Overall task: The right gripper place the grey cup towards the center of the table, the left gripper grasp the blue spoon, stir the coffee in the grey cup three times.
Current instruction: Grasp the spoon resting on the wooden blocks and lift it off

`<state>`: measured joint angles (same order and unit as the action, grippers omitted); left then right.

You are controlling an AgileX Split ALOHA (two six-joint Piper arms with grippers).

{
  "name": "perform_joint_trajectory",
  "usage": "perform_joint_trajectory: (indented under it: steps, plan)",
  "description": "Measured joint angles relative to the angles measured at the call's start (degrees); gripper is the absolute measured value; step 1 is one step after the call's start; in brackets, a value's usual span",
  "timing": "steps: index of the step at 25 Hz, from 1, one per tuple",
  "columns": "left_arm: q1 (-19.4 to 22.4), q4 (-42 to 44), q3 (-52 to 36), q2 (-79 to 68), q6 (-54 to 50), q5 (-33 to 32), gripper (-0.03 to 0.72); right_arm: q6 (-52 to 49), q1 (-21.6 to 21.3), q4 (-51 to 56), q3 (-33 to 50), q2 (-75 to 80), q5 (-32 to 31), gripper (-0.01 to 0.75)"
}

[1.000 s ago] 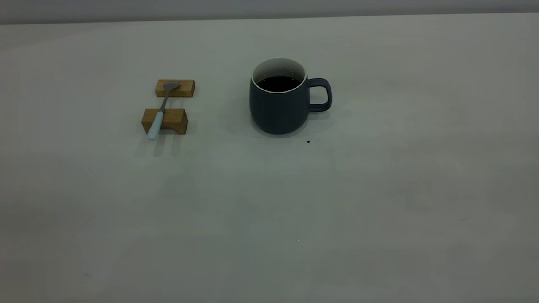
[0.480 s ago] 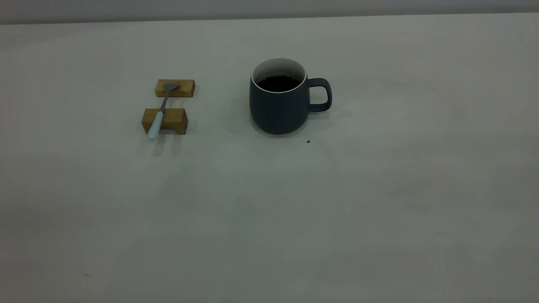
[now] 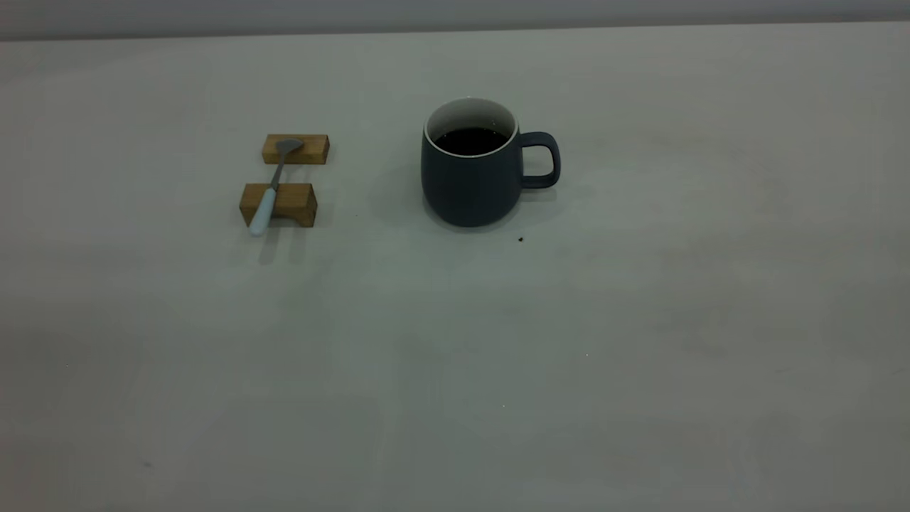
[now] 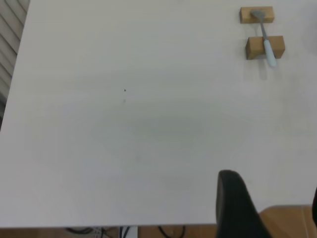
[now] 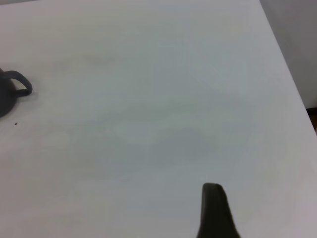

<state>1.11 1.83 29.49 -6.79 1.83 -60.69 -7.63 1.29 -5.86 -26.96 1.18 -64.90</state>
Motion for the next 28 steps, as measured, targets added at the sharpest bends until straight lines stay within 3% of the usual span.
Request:
perform_joint_trajectory:
  steps: [10,19,28]
  plan:
    - [0.0,-3.3,7.5,-34.5,3.0,11.5,0.588,0.0,0.0,0.0,0.0,0.0,0.0,0.541]
    - [-0.1,-9.5,17.0,-64.0,5.1,15.9,0.594,0.0,0.0,0.0,0.0,0.0,0.0,0.541]
    - [-8.5,-6.8,20.1,-86.2,-3.9,27.5,0.593,0.0,0.0,0.0,0.0,0.0,0.0,0.541]
